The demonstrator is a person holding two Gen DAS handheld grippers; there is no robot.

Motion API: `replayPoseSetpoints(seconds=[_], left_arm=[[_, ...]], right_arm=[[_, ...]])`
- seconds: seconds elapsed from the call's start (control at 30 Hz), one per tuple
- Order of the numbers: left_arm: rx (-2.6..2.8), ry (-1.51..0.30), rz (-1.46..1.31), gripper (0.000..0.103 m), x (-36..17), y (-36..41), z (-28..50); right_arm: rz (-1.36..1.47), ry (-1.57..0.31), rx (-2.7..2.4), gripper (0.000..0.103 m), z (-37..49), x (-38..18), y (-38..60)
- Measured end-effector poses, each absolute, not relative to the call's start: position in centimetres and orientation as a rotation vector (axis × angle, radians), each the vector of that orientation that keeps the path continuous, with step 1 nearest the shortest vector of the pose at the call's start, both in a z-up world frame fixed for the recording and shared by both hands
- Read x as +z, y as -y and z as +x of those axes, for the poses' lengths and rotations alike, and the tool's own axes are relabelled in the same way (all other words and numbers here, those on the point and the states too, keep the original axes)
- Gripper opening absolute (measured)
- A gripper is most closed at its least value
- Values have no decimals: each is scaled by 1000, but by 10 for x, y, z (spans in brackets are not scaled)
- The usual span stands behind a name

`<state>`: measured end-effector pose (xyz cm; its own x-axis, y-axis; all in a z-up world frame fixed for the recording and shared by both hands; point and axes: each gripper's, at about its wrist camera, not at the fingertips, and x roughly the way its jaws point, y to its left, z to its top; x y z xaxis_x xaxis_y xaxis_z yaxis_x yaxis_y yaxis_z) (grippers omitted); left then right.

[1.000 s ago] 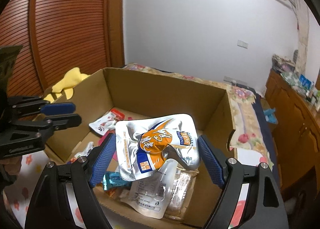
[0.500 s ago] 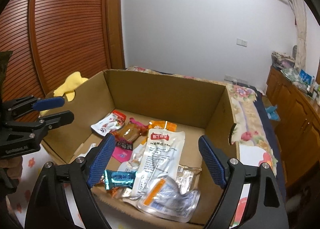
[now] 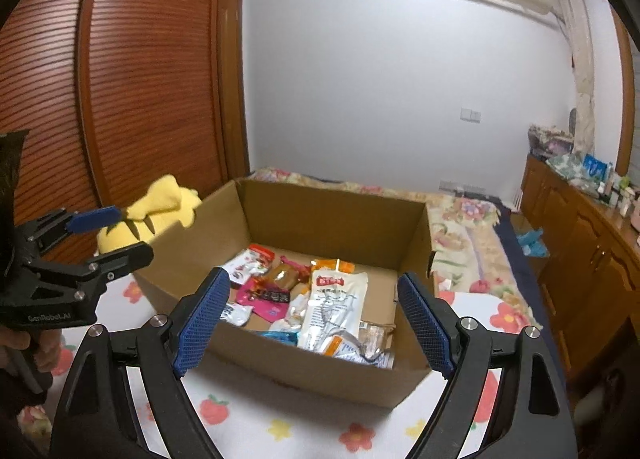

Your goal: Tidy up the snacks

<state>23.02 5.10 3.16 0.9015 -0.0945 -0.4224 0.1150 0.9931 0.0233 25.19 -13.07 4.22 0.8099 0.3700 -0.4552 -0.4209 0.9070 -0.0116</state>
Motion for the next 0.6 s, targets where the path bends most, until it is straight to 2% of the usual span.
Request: replayPoseSetpoints(seconds=[0.23, 0.6], left_arm=[[-71, -378, 19, 98, 52, -58, 188], [-25, -371, 34, 99, 62, -56, 143]], right_arm=[[-97, -408, 408, 93, 211, 63, 137], [-75, -336, 368, 99, 159, 82, 142]])
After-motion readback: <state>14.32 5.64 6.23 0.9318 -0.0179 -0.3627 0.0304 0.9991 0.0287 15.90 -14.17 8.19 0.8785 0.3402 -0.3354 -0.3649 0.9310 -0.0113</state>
